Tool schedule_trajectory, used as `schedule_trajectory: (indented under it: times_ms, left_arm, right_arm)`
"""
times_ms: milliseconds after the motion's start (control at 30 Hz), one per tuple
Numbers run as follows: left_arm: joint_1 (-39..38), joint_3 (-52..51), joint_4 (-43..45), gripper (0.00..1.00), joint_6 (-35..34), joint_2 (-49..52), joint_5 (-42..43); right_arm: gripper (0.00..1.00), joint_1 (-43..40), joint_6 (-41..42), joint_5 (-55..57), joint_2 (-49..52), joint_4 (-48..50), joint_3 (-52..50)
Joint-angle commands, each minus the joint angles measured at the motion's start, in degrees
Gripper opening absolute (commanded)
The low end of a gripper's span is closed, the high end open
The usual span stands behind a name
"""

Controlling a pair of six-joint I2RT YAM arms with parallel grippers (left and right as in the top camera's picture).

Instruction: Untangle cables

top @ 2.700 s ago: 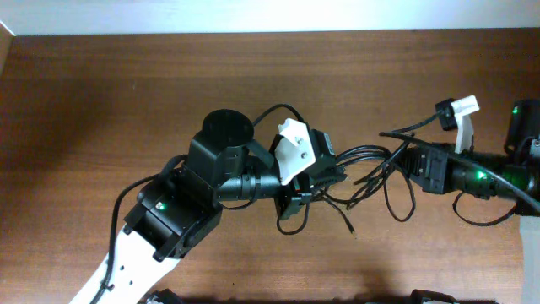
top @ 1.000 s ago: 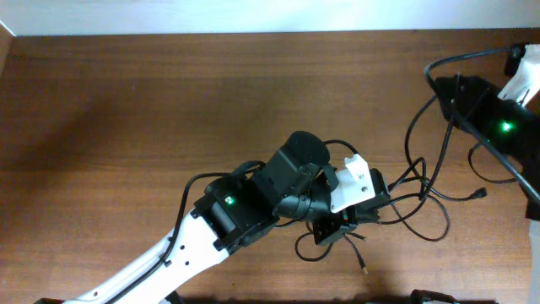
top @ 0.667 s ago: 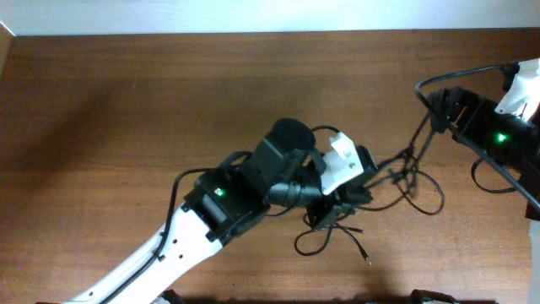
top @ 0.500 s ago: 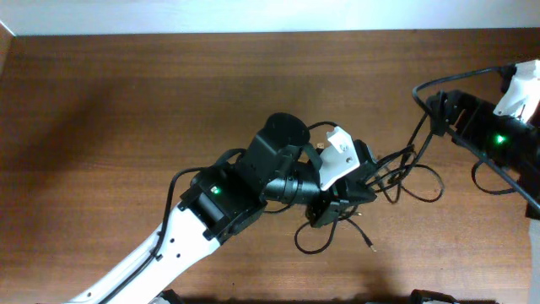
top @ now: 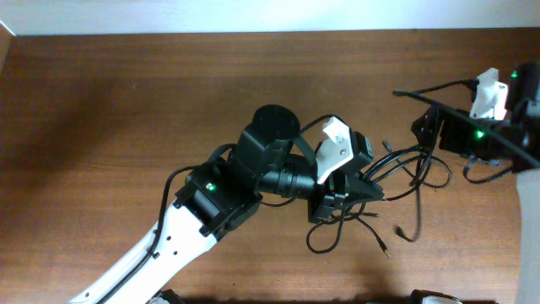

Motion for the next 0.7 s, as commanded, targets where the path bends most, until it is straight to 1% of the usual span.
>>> schedule_trajectory:
  times_ms: [0,167,233,467,567,667]
  left_arm:
    - [0.81,0.61,0.46,0.00,-0.24,-4.42,5.38]
    - [9.40,0.61,-6.91,0.00,-0.04,-11.37,5.42]
    - [11.06,0.61,-7.48,0.00,-0.02,-13.03,6.43]
    - [11.72,0.61,-7.45,0.00,0.00,-14.71,6.36]
    - [13.88,0.61,-7.96,0.00,-0.04,-14.78,6.43]
    - [17.07,0.61,-9.70,0.00,-0.02,-14.86,6.40]
  right_arm:
    - [0.99,-0.55,-0.90,3.50,3.87,1.03,0.50]
    - [0.99,-0.55,-0.87,4.81,6.73,5.51,0.50]
    - [0.99,-0.55,-0.87,6.51,6.73,6.60,0.50]
    - [0.99,-0.55,-0.87,11.69,6.73,6.54,0.50]
    - [0.99,-0.72,-0.87,12.76,6.73,6.56,0.50]
    - [0.99,-3.21,-0.76,13.35,6.73,6.51,0.50]
